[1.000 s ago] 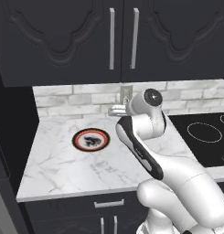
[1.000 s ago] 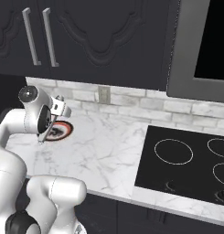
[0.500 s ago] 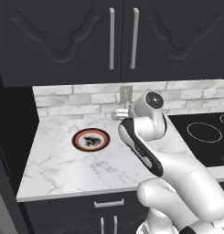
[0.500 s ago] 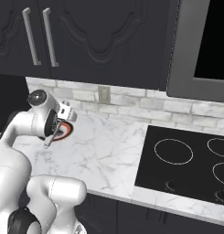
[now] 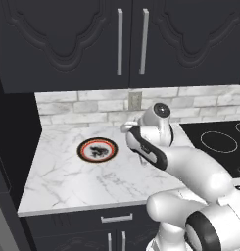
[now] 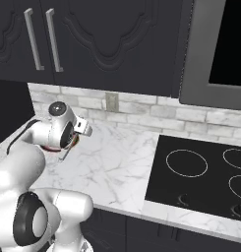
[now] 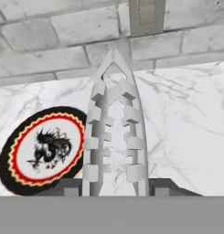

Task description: Pick up the tongs from the counter and place them near the plate next to the oven.

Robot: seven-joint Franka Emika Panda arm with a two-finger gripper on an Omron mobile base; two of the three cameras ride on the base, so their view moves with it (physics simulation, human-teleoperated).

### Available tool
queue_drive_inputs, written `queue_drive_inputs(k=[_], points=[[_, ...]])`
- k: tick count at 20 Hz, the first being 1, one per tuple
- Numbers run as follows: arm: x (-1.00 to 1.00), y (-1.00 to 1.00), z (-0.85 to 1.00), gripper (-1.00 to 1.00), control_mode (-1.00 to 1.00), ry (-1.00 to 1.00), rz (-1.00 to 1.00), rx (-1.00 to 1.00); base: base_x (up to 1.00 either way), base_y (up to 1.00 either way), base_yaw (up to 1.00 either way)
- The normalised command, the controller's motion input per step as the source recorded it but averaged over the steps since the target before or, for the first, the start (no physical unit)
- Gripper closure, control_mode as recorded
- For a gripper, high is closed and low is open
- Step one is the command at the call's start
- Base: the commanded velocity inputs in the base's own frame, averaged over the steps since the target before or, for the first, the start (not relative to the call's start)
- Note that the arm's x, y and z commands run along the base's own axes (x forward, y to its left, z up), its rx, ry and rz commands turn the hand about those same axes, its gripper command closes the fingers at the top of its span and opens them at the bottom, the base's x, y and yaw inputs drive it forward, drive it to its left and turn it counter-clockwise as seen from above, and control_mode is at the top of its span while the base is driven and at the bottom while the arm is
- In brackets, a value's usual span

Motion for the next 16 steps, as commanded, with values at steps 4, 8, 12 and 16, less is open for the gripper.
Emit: queue_drive_inputs(k=[4,8,12,16], points=[[0.61,-0.03,-0.31,1.00,-1.00,0.08,0.00,0.00,0.00,0.00,0.00],[0.53,0.00,-0.21,1.00,-1.00,0.11,0.00,0.00,0.00,0.00,0.00],[0.21,0.00,-0.08,1.00,-1.00,0.12,0.00,0.00,0.00,0.00,0.00],[0.43,0.00,-0.23,1.00,-1.00,0.13,0.00,0.00,0.00,0.00,0.00]])
